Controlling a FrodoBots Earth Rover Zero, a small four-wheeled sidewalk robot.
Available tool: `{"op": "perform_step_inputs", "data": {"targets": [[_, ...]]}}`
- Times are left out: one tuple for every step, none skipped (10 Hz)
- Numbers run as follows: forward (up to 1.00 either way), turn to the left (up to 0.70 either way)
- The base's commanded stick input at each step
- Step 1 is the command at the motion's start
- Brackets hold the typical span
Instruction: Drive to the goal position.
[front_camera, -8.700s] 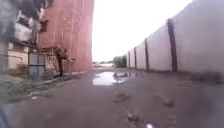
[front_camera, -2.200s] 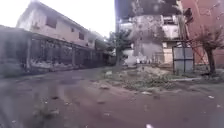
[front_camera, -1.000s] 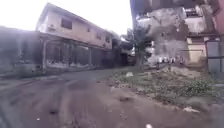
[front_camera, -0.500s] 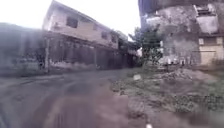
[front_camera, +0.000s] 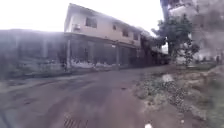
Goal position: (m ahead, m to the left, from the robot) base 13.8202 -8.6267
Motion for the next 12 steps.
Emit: {"op": "perform_step_inputs", "data": {"targets": [[1.0, 0.01], [1.0, 0.01], [1.0, 0.01], [1.0, 0.01], [1.0, 0.01], [1.0, 0.01], [1.0, 0.01], [1.0, 0.01], [1.0, 0.01], [1.0, 0.01], [1.0, 0.01], [1.0, -0.01]]}}
